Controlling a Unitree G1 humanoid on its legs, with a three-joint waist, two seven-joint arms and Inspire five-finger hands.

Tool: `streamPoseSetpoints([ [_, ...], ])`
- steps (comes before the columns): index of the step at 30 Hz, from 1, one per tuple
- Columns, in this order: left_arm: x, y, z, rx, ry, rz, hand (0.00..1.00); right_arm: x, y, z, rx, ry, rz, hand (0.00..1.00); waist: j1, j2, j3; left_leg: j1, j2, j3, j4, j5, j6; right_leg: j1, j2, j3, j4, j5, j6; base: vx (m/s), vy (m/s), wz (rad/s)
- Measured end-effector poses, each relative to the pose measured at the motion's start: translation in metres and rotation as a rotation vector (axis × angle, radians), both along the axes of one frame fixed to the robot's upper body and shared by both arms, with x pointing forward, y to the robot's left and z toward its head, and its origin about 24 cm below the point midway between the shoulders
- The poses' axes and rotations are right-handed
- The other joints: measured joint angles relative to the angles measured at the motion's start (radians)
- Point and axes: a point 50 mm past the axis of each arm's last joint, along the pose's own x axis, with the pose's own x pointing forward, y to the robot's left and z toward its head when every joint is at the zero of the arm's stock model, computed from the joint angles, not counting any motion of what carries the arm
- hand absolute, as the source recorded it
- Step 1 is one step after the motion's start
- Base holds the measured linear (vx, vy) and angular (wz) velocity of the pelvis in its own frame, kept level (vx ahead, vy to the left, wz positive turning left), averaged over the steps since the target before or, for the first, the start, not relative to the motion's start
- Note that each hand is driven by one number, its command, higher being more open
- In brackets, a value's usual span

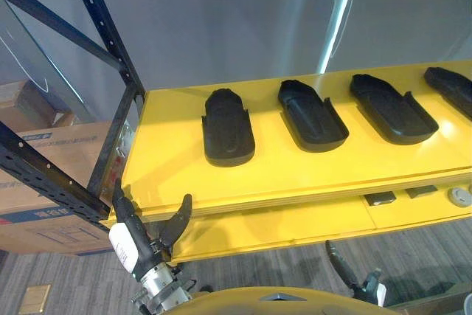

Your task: Walk over and take three plastic housings, then place them on the shelf

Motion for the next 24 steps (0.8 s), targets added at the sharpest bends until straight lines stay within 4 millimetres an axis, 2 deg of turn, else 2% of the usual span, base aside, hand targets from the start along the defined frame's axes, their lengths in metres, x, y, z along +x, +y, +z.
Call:
streamPoseSetpoints([
  [4,0.000,0.004,0.000,-0.048,-0.005,0.027,1.00,0.003,-0.005,0.000,-0.007,-0.009,-0.032,1.00,-0.012,0.023,0.018,0.000,0.000,-0.005,0.000,0.003,0.002,0.000,0.001,-0.002,0.000,0.001,-0.001,0.00,0.000,0.00],
  [9,0.008,0.021,0.000,-0.139,-0.011,0.014,1.00,0.002,-0.008,0.000,-0.012,-0.006,-0.050,1.00,-0.012,0.035,0.025,-0.002,0.000,-0.019,0.000,0.007,0.005,0.002,0.002,-0.011,0.001,0.002,-0.001,0.01,-0.003,0.03],
  [13,0.015,0.039,0.004,-0.264,-0.015,-0.098,1.00,0.009,-0.015,0.003,-0.027,-0.027,-0.063,1.00,-0.013,0.068,0.044,-0.003,0.001,-0.029,0.000,0.013,0.003,0.004,0.006,-0.017,0.001,0.000,0.002,-0.03,-0.001,0.05],
  [15,0.018,0.050,0.006,-0.328,-0.030,-0.149,1.00,0.011,-0.017,0.004,-0.033,-0.031,-0.060,1.00,-0.013,0.076,0.048,-0.003,0.003,-0.033,0.000,0.014,0.002,0.004,0.011,-0.019,0.001,0.000,0.002,-0.01,-0.008,0.02],
  [20,0.019,0.067,0.010,-0.408,-0.071,-0.218,1.00,0.013,-0.017,0.004,-0.033,-0.035,-0.051,1.00,-0.012,0.075,0.049,-0.007,0.016,-0.028,0.000,0.015,-0.003,0.001,0.016,-0.015,0.000,0.000,0.002,0.00,-0.002,-0.01],
  [24,0.020,0.073,0.012,-0.385,-0.068,-0.219,1.00,0.012,-0.017,0.004,-0.030,-0.034,-0.050,1.00,-0.012,0.068,0.053,-0.004,0.017,-0.020,0.000,0.014,-0.003,0.000,0.017,-0.002,0.000,0.000,0.002,0.02,0.002,-0.07],
])
